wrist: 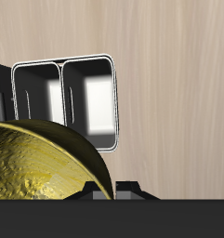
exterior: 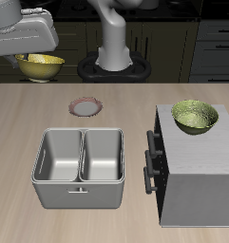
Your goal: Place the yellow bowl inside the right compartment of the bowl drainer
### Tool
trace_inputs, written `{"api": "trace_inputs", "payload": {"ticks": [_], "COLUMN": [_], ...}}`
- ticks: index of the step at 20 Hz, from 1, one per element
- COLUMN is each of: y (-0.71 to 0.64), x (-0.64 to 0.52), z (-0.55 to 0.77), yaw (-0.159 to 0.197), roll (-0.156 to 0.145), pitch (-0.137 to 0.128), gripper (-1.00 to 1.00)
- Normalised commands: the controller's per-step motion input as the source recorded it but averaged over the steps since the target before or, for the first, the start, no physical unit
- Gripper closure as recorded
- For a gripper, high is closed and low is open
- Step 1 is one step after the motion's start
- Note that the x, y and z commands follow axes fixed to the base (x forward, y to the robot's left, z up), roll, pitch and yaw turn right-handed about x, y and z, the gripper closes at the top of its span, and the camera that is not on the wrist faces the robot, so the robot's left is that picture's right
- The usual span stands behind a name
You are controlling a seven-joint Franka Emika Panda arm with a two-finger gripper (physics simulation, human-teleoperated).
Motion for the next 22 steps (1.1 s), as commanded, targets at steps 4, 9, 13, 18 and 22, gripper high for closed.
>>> {"api": "trace_inputs", "payload": {"ticks": [4,9,13,18,22], "y": [0.05,0.17,0.16,0.02,-0.02], "x": [0.20,0.32,0.19,0.19,0.16], "z": [0.00,-0.04,0.01,-0.14,-0.25], "yaw": [-0.026,0.003,0.002,0.003,-0.006], "roll": [0.011,0.025,0.025,0.010,0.003], "pitch": [0.015,0.006,-0.010,0.013,0.039], "gripper": [1.00,1.00,1.00,1.00,1.00]}}
